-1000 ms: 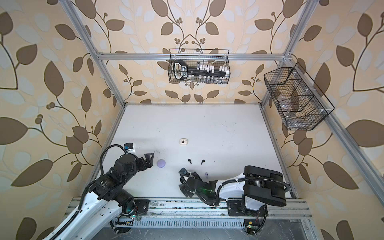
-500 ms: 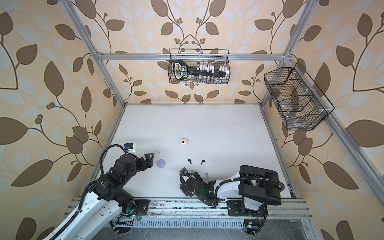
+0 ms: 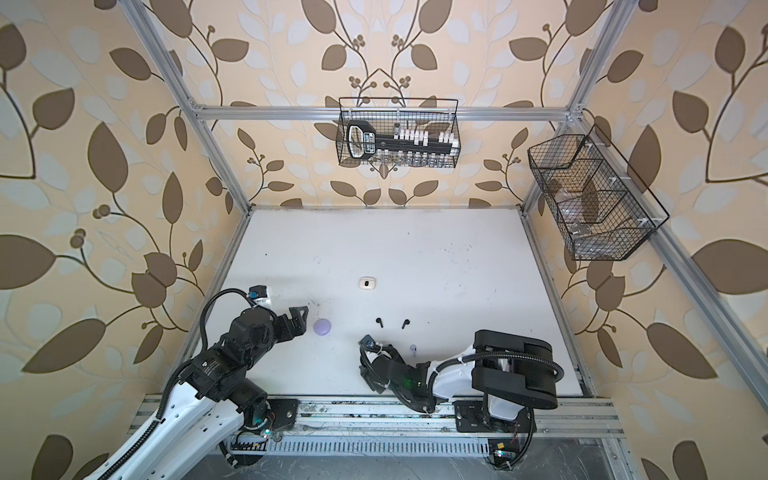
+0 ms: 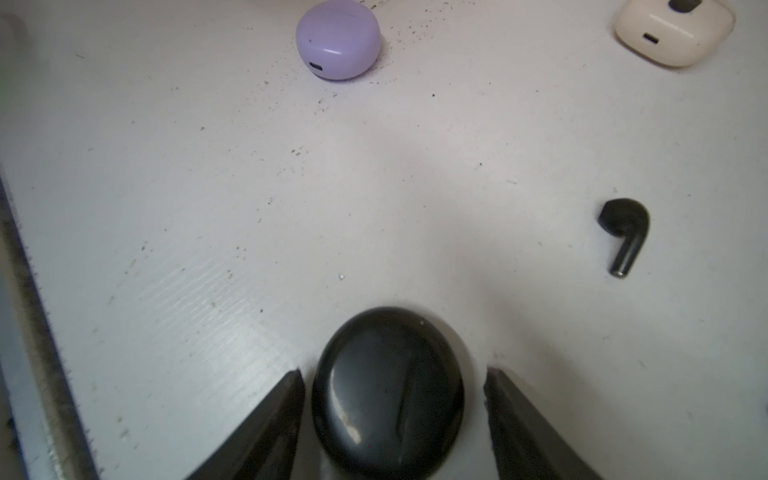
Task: Insert the wireless bluetooth earbuds into the charging case
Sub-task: 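Close the right gripper on the black case and lift it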
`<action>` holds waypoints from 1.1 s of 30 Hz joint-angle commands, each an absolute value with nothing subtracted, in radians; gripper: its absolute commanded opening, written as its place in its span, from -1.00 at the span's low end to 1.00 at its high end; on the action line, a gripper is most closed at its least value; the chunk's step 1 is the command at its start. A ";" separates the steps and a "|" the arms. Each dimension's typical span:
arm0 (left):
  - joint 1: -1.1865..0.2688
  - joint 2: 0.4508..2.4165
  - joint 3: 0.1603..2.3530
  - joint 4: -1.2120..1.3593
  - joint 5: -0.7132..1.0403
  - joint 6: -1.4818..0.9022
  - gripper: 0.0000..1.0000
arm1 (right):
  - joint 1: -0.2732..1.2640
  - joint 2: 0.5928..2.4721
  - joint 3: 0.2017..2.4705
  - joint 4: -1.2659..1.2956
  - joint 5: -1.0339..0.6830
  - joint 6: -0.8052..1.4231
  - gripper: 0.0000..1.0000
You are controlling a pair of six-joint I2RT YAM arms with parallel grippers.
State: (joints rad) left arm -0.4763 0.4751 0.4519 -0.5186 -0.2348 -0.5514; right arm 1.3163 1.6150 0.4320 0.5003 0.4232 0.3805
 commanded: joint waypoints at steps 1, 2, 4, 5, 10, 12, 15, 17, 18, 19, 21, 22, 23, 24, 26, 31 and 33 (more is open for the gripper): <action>-0.475 0.479 0.443 -0.483 -0.237 -0.540 0.98 | 1.321 1.622 0.412 0.500 0.405 0.376 0.33; -0.475 0.479 0.444 -0.483 -0.238 -0.540 0.98 | 1.321 1.621 0.414 0.502 0.400 0.372 0.31; -0.474 0.481 0.443 -0.482 -0.236 -0.540 0.98 | 1.321 1.622 0.414 0.511 0.386 0.367 0.27; -0.474 0.482 0.443 -0.481 -0.236 -0.540 0.98 | 1.322 1.620 0.413 0.517 0.380 0.364 0.23; -0.475 0.486 0.443 -0.474 -0.219 -0.535 0.98 | 1.321 1.602 0.393 0.543 0.361 0.361 0.08; -0.475 0.488 0.443 -0.465 -0.201 -0.528 0.96 | 1.322 1.593 0.374 0.577 0.345 0.355 0.07; -0.474 0.488 0.442 -0.445 -0.158 -0.516 0.95 | 1.320 1.582 0.367 0.593 0.342 0.342 0.02; -0.475 0.491 0.439 -0.419 -0.110 -0.509 0.95 | 1.318 1.577 0.364 0.607 0.342 0.334 -0.02; -0.474 0.496 0.439 -0.405 -0.077 -0.514 0.97 | 1.313 1.572 0.359 0.616 0.339 0.332 -0.04; -0.474 0.502 0.437 -0.385 -0.042 -0.516 0.96 | 1.307 1.566 0.354 0.626 0.328 0.329 -0.06; -0.474 0.526 0.444 -0.349 0.048 -0.532 0.90 | 1.284 1.544 0.327 0.666 0.294 0.325 -0.09; -0.475 0.539 0.451 -0.338 0.084 -0.541 0.87 | 1.275 1.531 0.315 0.680 0.286 0.325 -0.09; -0.475 0.552 0.455 -0.320 0.125 -0.554 0.87 | 1.264 1.511 0.301 0.692 0.280 0.323 -0.09; -0.474 0.565 0.458 -0.302 0.159 -0.566 0.87 | 1.255 1.492 0.287 0.704 0.278 0.320 -0.09; -0.474 0.584 0.454 -0.253 0.215 -0.598 0.86 | 1.243 1.451 0.265 0.718 0.275 0.305 -0.09; -0.474 0.604 0.453 -0.224 0.191 -0.734 0.70 | 1.230 1.366 0.239 0.718 0.295 0.241 -0.11; -0.473 0.596 0.465 -0.252 0.173 -0.765 0.71 | 1.220 1.342 0.235 0.712 0.303 0.224 -0.13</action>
